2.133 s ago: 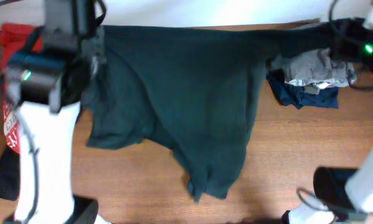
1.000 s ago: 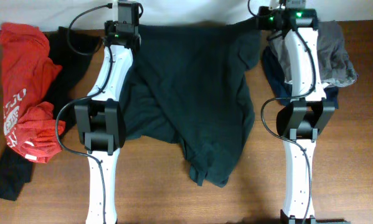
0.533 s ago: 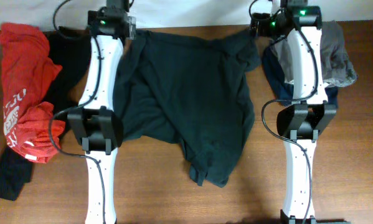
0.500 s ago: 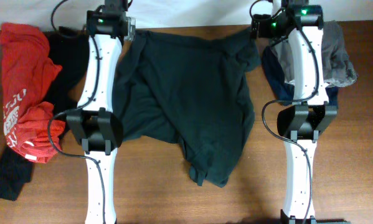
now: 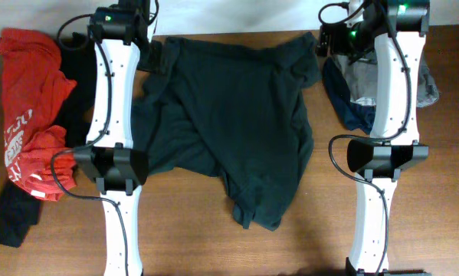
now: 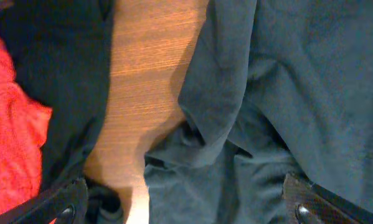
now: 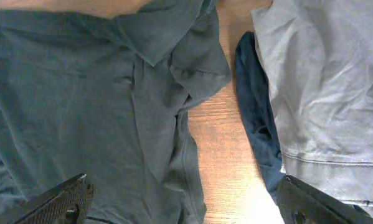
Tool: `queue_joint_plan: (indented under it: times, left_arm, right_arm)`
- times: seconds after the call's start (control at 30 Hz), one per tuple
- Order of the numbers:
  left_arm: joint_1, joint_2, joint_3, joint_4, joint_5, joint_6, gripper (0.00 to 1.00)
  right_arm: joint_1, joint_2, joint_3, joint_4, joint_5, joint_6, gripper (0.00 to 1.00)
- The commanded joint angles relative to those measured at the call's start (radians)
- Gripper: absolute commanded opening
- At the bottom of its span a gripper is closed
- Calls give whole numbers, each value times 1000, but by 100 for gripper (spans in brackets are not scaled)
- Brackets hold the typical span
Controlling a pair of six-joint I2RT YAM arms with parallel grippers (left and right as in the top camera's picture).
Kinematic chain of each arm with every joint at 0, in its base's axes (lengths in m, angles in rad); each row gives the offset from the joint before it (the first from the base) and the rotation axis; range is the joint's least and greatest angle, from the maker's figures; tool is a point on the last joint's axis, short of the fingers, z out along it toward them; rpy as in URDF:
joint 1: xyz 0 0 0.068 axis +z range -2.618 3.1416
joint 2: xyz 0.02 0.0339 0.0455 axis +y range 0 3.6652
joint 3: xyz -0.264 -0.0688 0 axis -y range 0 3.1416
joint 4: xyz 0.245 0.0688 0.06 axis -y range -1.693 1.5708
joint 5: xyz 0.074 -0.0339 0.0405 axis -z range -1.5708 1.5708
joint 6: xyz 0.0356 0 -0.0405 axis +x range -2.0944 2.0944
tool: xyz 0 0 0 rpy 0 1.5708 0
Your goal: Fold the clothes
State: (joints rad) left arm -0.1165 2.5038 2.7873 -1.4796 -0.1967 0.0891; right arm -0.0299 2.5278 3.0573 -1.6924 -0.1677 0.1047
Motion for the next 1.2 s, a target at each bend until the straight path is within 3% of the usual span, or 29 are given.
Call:
queue_joint_plan:
  times: [0.0,0.3,0.43,0.8,0.9,1.07,1.17]
  left_arm:
    - [8,6,-100,68,17,71,99]
    - [8,7,-323,336,16,202,98]
    - [8,10,-393,409,16,205,83]
    - [10,68,-464,469,-10,231,75]
    - [10,91,-464,472,-16,231,66]
    - [11,95,-459,507,-122,202,23]
    - [11,95,-421,513,-168,158,19]
  right_arm:
    - [-3,-8,4,-1,-9,0,99]
    - [-3,-8,4,10,-9,0,99]
    - [-3,-8,4,13,-8,0,99]
    - [-3,-7,4,23,-9,1,99]
    - [-3,-6,4,23,-8,0,99]
    - [-3,-6,4,34,-8,0,99]
    - [-3,-6,4,43,-8,0,99]
